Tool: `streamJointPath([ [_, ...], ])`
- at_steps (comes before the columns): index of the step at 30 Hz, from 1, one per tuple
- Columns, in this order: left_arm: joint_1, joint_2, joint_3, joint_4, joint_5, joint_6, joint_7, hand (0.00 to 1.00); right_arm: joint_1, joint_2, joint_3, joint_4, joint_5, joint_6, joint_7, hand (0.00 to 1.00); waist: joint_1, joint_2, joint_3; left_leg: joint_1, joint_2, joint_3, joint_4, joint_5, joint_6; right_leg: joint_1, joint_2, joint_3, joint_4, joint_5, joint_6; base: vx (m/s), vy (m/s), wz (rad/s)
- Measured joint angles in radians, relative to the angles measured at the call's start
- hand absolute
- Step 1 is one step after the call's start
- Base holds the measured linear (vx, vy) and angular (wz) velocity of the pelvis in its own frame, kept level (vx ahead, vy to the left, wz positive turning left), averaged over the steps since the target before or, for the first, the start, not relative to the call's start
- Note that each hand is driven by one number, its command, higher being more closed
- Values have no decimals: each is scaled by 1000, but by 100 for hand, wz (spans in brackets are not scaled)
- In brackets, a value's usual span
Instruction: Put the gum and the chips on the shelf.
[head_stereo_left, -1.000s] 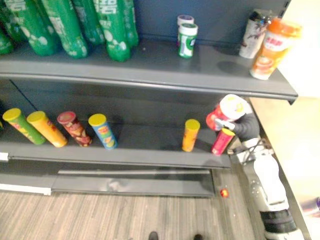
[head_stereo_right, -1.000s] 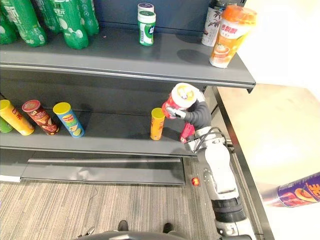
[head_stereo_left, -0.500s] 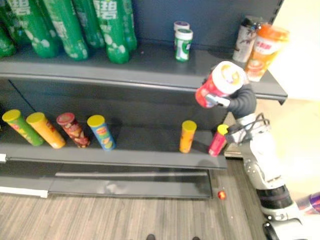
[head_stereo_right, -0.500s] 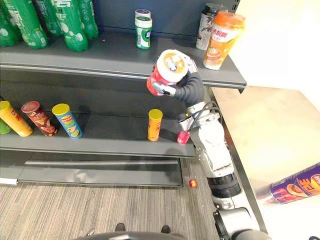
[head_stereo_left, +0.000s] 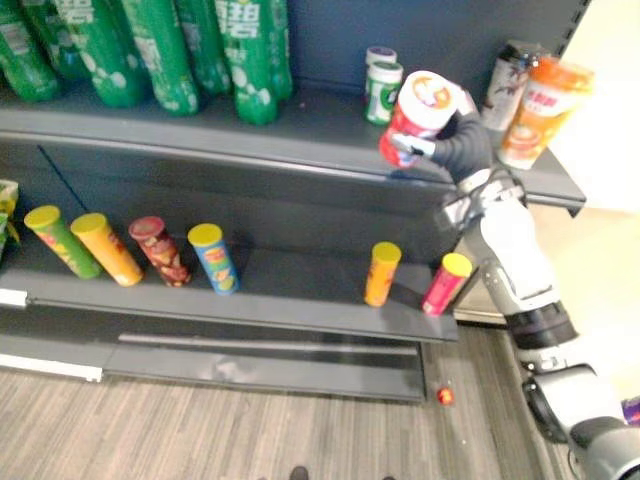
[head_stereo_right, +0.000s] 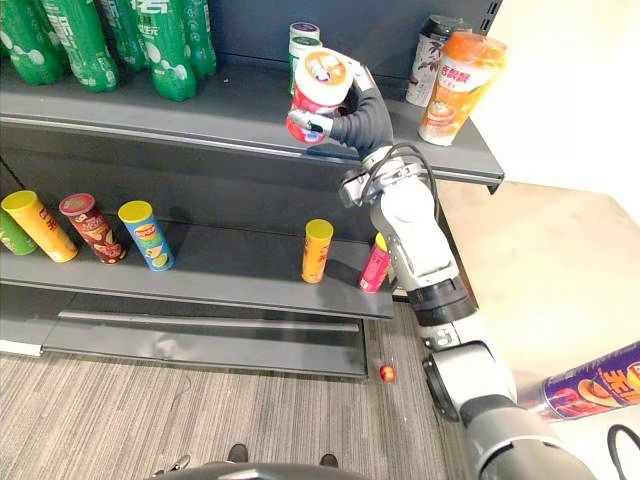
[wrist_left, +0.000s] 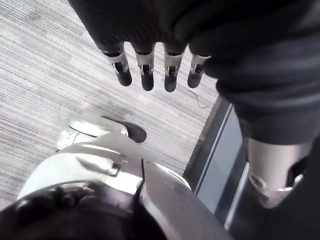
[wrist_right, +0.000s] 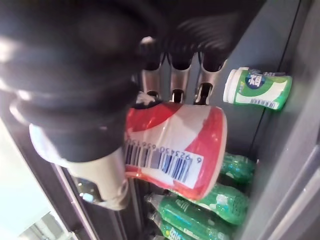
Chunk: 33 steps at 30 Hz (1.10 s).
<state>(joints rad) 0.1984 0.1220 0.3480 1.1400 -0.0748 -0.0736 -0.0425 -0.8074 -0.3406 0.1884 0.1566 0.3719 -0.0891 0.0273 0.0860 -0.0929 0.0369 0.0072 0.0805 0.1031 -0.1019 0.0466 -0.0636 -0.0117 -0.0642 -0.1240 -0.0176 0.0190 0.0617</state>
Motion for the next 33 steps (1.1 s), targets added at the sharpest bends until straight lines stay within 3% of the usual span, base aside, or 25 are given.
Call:
streamJointPath([
  [17, -9, -1, -10, -27, -38, 11, -4, 0, -180, 0, -27, 289, -49, 63, -32, 100, 10, -2, 32, -6, 17, 0, 0, 6, -9, 0, 18, -2, -14, 7, -10, 0, -1, 0],
  [33, -37, 0, -27, -36, -38, 11, -3, 0, -182, 6, -70, 324, -61, 66, -19, 100, 29, -3, 54, -11, 20, 0, 0, 6, -11, -1, 21, -3, -20, 8, -10, 4, -1, 0],
])
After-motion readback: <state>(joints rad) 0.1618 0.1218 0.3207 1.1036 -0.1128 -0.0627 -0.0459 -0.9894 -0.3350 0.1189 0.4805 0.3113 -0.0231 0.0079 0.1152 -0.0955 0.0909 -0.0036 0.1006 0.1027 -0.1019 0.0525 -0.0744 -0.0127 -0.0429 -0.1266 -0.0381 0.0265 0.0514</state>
